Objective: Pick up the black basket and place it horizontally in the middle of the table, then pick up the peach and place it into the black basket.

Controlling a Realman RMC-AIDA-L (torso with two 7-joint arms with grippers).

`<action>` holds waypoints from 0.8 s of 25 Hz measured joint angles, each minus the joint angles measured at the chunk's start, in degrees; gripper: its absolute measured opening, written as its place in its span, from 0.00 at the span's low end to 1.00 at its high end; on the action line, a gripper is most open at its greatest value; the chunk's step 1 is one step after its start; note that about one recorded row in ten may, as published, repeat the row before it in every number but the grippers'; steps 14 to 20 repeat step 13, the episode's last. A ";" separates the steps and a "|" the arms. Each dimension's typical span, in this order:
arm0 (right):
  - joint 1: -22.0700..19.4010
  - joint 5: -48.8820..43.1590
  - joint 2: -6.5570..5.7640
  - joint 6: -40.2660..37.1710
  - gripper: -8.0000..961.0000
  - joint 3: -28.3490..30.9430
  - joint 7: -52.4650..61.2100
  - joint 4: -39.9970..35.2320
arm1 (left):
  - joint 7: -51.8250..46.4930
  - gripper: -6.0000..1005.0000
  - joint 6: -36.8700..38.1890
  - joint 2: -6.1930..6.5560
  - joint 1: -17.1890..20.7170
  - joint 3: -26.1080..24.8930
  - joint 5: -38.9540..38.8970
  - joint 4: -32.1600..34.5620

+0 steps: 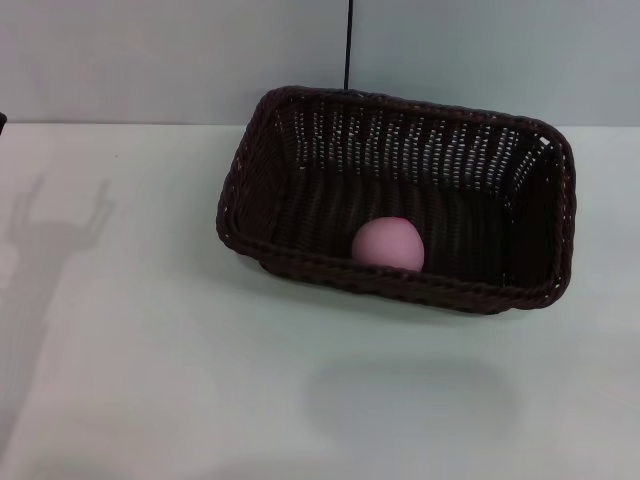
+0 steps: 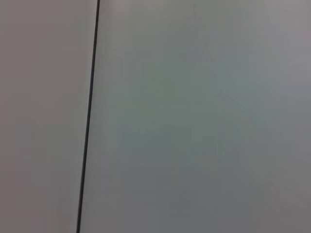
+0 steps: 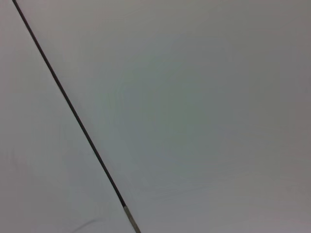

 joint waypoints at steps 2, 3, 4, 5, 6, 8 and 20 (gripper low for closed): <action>0.09 0.02 0.00 -0.26 0.43 0.24 0.01 0.01 | 0.09 0.83 -0.34 -0.02 0.01 -0.19 0.00 -0.01; 0.11 0.02 0.00 -0.36 0.43 0.25 0.02 0.02 | 0.10 0.83 -0.46 -0.04 0.00 -0.22 0.00 -0.03; 0.14 0.03 0.00 -0.40 0.43 0.26 0.02 0.03 | 0.10 0.83 -0.66 -0.05 -0.08 -0.26 0.01 -0.08; 0.20 0.04 0.00 -0.41 0.43 0.28 0.03 0.04 | 0.11 0.83 -0.84 -0.05 -0.20 -0.28 0.01 -0.13; 0.33 0.04 0.00 -0.41 0.43 0.30 0.03 0.04 | 0.11 0.83 -0.94 -0.06 -0.31 -0.29 0.01 -0.16; 0.76 0.04 0.00 -0.42 0.43 0.60 0.02 0.08 | 0.12 0.83 -1.54 -0.13 -0.75 -0.33 0.01 -0.23; 1.20 0.04 0.00 -0.41 0.43 1.85 -0.02 0.14 | 0.08 0.83 -2.34 -0.09 -1.11 -0.39 0.02 -0.79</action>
